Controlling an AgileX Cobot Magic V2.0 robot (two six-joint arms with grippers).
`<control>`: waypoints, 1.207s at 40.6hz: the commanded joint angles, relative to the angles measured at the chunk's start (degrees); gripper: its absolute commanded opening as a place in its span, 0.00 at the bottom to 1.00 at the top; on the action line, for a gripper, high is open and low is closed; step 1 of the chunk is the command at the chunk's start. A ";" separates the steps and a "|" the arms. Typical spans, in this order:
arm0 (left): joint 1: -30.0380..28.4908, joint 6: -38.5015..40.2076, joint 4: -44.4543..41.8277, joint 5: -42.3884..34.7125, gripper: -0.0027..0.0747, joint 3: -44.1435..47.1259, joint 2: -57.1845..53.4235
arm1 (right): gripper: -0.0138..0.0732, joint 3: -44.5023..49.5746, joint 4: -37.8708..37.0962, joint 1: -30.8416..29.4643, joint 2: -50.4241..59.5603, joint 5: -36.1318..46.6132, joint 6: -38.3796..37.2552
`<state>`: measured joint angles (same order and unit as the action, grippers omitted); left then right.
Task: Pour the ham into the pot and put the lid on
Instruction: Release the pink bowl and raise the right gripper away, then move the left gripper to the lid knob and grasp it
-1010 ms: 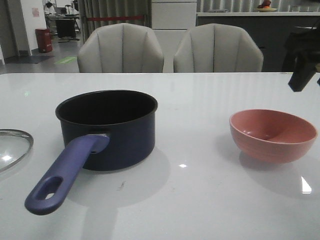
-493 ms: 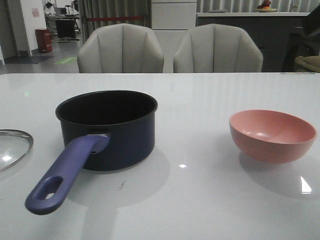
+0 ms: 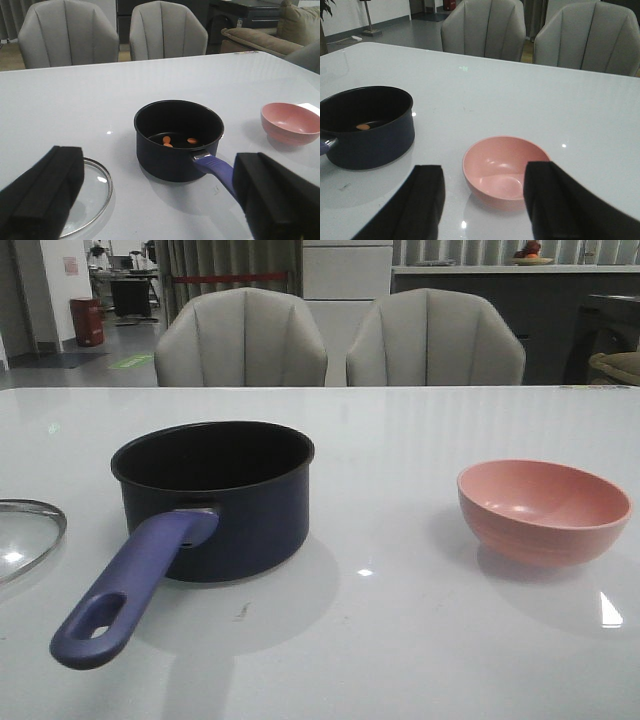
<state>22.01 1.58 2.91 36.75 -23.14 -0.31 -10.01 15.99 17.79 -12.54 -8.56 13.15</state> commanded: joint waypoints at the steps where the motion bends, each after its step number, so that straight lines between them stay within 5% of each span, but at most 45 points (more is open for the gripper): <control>1: 0.40 0.12 0.30 -4.56 0.86 -1.51 -0.15 | 0.69 0.57 0.26 0.04 2.80 5.70 0.26; 3: 0.40 0.12 0.30 -4.61 0.86 -1.51 -0.15 | 0.65 1.09 0.26 0.04 3.18 6.42 0.26; 8: 0.40 0.12 0.30 -4.70 0.86 -1.51 -0.15 | 0.31 1.09 0.26 -0.08 3.18 5.28 0.26; 9: 0.40 0.12 0.30 -4.70 0.86 -1.51 -0.15 | 0.30 1.09 0.33 -0.08 3.18 4.97 0.26; 12: 0.40 0.12 0.30 -4.70 0.86 -1.51 -0.15 | 0.37 1.09 0.57 -0.08 3.18 3.79 0.26; 24: 0.40 7.50 -3.40 -2.75 0.86 -2.81 4.62 | 0.36 1.09 0.57 -0.08 3.18 1.08 0.26; 35: 0.40 22.40 -18.57 -2.64 0.86 -7.93 22.90 | 0.36 1.09 0.57 -0.08 3.18 1.08 0.26; 49: 0.12 26.29 -19.10 -3.45 0.86 -19.10 49.38 | 0.36 1.09 0.57 -0.08 3.18 1.08 0.26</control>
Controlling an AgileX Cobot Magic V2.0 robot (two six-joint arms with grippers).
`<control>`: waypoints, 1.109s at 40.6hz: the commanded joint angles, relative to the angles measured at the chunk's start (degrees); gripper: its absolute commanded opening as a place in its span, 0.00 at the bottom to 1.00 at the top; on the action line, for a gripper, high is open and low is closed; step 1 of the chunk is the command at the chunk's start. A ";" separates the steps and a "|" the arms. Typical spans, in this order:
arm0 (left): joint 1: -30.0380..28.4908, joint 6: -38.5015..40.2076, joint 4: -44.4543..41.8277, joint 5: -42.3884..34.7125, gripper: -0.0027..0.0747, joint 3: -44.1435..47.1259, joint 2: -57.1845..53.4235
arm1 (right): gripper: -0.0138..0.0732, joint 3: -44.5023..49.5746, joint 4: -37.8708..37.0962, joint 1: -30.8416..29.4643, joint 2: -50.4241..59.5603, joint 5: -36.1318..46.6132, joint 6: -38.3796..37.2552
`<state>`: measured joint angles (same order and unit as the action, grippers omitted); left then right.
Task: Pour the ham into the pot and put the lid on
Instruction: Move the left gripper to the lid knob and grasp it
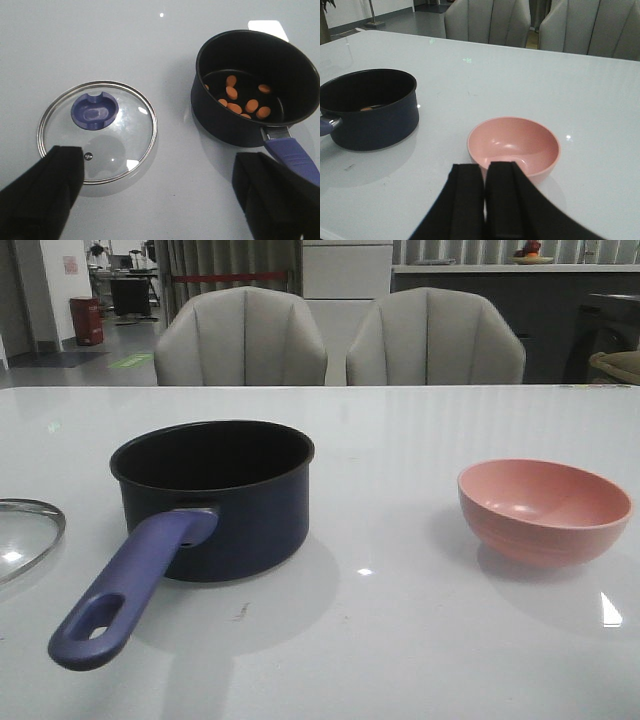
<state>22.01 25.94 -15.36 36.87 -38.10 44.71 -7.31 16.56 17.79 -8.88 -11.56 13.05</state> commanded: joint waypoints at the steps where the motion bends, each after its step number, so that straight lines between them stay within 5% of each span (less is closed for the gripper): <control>1: -0.21 2.07 -0.83 -3.46 0.86 -4.86 6.38 | 0.36 -1.61 0.00 -0.08 -0.49 4.08 0.37; 14: -9.00 1.57 2.86 0.47 0.86 -13.69 24.92 | 0.36 -1.61 0.00 -0.08 -0.49 4.08 0.37; 26: -20.94 -17.24 24.24 8.09 0.86 -22.72 37.80 | 0.36 -1.61 0.00 -0.08 -0.49 4.08 0.37; 45: -22.34 -18.92 19.49 16.67 0.86 -36.78 52.22 | 0.36 -1.61 0.00 -0.08 -0.49 4.08 0.37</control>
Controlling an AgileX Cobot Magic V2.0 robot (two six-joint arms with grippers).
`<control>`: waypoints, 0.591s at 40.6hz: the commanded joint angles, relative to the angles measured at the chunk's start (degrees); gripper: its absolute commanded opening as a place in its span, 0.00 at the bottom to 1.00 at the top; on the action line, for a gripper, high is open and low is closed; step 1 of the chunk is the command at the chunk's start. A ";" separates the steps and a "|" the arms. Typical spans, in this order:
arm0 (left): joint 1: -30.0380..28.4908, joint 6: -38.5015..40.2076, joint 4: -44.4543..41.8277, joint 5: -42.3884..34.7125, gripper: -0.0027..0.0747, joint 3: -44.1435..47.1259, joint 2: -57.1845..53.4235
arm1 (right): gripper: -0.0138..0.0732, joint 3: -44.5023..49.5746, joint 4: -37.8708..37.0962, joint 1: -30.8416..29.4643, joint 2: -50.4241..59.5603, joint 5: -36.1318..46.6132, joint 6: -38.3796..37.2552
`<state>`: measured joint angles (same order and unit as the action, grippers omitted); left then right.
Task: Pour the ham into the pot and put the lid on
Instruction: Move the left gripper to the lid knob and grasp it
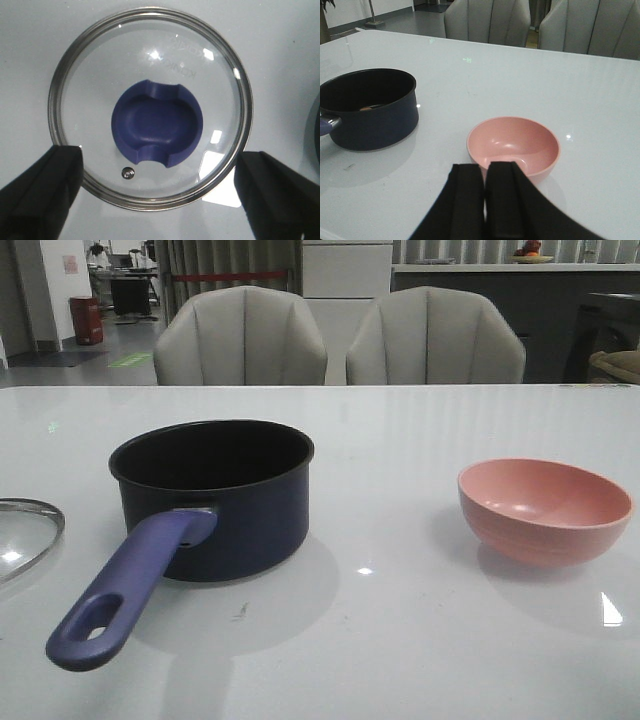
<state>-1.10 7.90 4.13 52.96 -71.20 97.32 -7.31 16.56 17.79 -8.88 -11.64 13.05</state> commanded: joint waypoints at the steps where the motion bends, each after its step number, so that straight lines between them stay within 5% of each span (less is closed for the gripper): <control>1: 1.21 -1.46 0.00 0.96 0.86 -4.49 0.38 | 0.36 -1.61 0.00 -0.08 -0.49 4.16 0.37; 24: 1.48 -1.04 -2.50 1.37 0.86 -7.67 6.13 | 0.36 -1.61 0.00 -0.08 -0.49 4.16 0.37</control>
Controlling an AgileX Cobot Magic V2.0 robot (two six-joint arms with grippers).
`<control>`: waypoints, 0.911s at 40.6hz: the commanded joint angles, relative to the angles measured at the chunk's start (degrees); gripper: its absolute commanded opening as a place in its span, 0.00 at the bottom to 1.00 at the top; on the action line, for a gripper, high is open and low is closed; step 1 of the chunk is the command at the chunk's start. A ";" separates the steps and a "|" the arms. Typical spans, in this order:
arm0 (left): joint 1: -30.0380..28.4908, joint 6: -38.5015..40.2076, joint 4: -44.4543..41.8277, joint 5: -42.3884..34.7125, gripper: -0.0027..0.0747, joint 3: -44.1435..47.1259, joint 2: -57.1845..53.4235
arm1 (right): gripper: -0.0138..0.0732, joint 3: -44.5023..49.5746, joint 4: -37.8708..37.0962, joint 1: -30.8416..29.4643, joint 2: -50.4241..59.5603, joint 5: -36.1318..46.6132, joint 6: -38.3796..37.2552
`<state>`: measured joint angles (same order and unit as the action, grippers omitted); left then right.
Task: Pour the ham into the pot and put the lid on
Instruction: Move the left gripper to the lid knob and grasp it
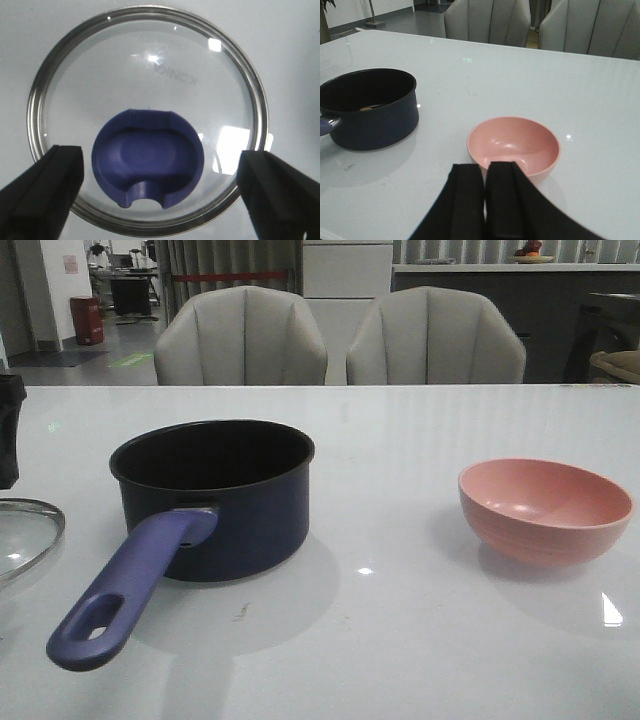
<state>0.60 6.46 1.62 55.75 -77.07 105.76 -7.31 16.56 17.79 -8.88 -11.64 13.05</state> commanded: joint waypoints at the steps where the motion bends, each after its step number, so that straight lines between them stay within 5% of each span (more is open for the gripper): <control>1: -0.37 0.40 0.01 -1.50 0.86 -1.80 -2.22 | 0.36 -1.61 0.00 -0.08 -0.49 4.16 0.37; 20: -1.02 0.74 2.91 -1.65 0.85 -1.80 1.88 | 0.36 -1.61 0.00 -0.08 -0.49 4.16 0.37; 33: -1.02 0.74 2.81 -1.31 0.34 -1.80 1.98 | 0.36 -1.61 0.00 -0.08 -0.49 4.16 0.37; 37: -1.02 0.62 2.81 -0.62 0.27 -1.90 1.98 | 0.36 -1.61 0.00 -0.08 -0.49 4.16 0.37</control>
<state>-0.28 6.78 4.71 55.06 -77.52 110.41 -7.31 16.56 17.79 -8.88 -11.64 13.05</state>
